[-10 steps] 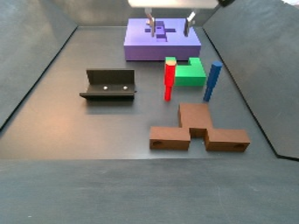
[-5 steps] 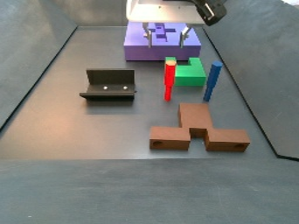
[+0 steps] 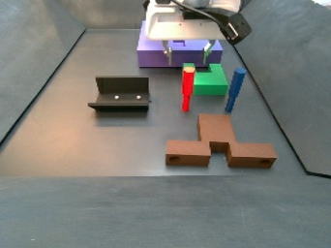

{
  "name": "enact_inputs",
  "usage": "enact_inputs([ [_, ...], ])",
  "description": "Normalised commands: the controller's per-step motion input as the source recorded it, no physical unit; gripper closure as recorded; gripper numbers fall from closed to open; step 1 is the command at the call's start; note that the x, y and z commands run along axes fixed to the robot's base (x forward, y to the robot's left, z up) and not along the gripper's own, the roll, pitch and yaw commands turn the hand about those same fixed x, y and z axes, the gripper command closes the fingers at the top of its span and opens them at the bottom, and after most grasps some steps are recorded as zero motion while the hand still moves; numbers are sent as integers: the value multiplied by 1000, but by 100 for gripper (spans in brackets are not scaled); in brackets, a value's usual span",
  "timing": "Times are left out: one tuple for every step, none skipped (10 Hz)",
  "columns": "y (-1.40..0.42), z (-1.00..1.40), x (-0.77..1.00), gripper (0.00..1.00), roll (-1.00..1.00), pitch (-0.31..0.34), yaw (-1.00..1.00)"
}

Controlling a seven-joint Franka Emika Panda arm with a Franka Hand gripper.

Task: Pick up the green object. Move up. Place the green object on the fixture. Regrasp the green object. Move to above the board. Insert the green object.
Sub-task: Pick up the green object.

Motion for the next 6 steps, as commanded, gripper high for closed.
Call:
enact_inputs([
  [9, -254, -37, 0, 91, 0, 0],
  [0, -100, -6, 0, 120, 0, 0],
  [0, -83, -17, 0, 147, 0, -74],
  [0, -117, 0, 0, 160, 0, -100],
  [0, -157, 0, 0, 167, 0, -57],
  [0, -120, 0, 0, 140, -24, -29],
])
